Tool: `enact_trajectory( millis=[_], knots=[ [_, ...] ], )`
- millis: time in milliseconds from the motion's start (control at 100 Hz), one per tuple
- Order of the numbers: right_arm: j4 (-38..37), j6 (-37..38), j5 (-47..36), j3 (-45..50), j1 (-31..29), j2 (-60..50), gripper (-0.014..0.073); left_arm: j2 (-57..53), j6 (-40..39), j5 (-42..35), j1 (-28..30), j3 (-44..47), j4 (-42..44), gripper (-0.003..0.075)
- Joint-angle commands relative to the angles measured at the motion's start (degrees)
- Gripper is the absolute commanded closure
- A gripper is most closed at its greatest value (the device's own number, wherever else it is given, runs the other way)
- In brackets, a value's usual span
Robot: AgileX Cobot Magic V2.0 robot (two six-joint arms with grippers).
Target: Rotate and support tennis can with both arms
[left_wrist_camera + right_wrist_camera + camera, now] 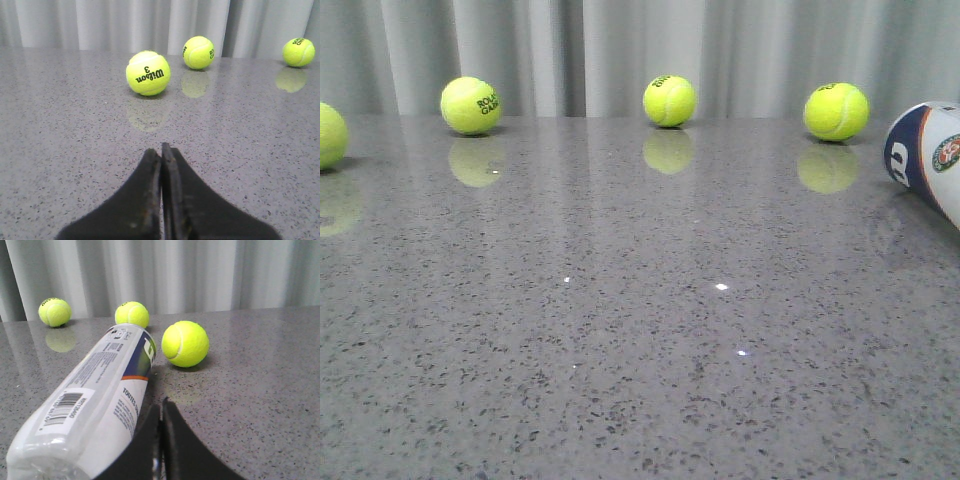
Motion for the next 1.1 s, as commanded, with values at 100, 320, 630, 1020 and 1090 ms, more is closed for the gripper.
enact_trajectory(
  millis=[100,320,630,1020,1090],
  knots=[
    [-0.72,-0.14,-4.77,-1.05,-0.27,-1.26,0.0659,-2.21,0.02,-4.66,0.23,2.76,-0.46,0.0741],
    [-0.72,-0.14,-4.88,-1.05,-0.27,-1.26,0.0659,-2.21,0.02,-4.66,0.23,2.76,-0.46,0.0741],
    [-0.77,-0.19,3.18,-6.28,-0.27,0.23,0.0658,-2.21,0.02,-4.66,0.23,2.76,-0.46,0.0741],
    [-0.67,-0.92,21.04,-23.84,-0.27,19.00,0.0653,-2.21,0.02,-4.66,0.23,2.76,-0.46,0.0741],
    [-0.53,-2.73,24.29,-27.38,0.41,23.02,0.0603,-2.21,0.02,-4.66,0.23,2.76,-0.46,0.0741]
  ],
)
